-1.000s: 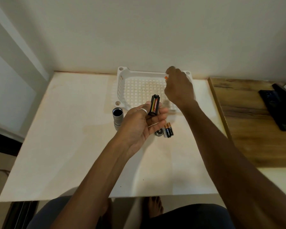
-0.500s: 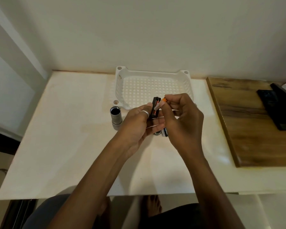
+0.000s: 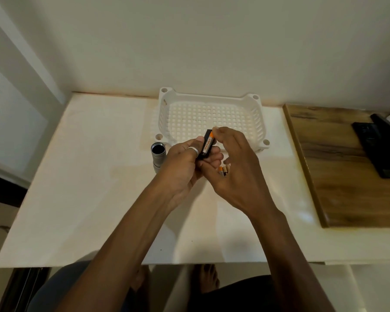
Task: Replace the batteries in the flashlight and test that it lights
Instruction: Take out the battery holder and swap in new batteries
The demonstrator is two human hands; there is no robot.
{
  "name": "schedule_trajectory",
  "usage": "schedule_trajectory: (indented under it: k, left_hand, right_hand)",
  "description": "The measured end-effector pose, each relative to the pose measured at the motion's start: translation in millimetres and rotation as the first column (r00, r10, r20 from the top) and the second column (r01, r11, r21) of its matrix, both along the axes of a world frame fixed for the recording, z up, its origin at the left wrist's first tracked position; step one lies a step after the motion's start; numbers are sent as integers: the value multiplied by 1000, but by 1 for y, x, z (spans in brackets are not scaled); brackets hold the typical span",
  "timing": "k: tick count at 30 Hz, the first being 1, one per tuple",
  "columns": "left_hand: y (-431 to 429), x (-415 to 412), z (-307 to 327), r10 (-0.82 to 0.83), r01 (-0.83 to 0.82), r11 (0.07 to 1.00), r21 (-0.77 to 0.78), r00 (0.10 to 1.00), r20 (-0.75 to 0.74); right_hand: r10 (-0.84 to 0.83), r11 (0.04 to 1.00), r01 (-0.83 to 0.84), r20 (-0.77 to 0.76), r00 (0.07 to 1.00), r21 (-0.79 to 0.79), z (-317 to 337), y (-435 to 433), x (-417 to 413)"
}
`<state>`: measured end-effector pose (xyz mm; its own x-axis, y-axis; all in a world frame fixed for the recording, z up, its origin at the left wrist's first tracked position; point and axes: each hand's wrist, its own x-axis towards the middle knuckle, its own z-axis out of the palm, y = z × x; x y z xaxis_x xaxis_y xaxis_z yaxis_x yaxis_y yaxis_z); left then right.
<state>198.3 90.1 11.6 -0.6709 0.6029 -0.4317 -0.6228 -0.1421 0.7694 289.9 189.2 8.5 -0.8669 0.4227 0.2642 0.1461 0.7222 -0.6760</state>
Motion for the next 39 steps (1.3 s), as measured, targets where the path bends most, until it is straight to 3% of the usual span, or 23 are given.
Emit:
schedule_trajectory:
  k: [6,9,11,13,18,22,24,26,28,30,33,36,39]
  left_hand:
    - [-1,0,-1,-1,1,999,-34,1000,-23]
    - [-3,-1,2,-36,36,999,-8,999,-32]
    - [-2,-1,4,-67,67,998,-2,997,-37]
    - [-1,1,6,-79,79,997,-11,996,-27]
    - [-2,2,3,-141,140,990,-11,989,-50]
    - [0,3,4,-123,118,991,-68,990,-67]
    - [0,5,5,-142,82,965,-248,961,-236]
    - [-2,11,5,-202,-41,900,-433,843,-498]
    - [-8,17,5,-272,-279,819,-501,580,-768]
    - [-12,22,9,-291,-499,774,-390,267,-919]
    - [-21,19,15,-252,-626,758,-184,-20,-968]
    - [-35,6,15,-258,-647,750,-139,-93,-962]
    - [-51,-10,13,-343,-638,715,-286,37,-939]
  right_hand:
    - [-5,990,-6,72,997,143,-3,-6,-4]
    - [-32,982,30,-7,999,-186,2,-2,-5]
    - [-101,906,84,-19,995,-414,8,3,-6]
    - [-157,834,124,-15,988,-538,10,10,-6]
    - [-133,678,53,-51,990,-733,13,19,-4]
    - [-144,714,23,-114,983,-700,17,21,-2]
    - [-182,722,15,-169,969,-691,20,21,-1]
    - [-211,746,20,-207,955,-666,22,22,0]
    - [-230,787,48,-220,948,-614,24,22,-1]
    - [-250,811,82,-217,944,-579,24,21,-2]
    - [-276,821,118,-207,939,-559,25,19,-2]
    - [-298,820,143,-199,934,-554,24,20,-3]
    - [-322,809,172,-180,929,-561,23,22,-5]
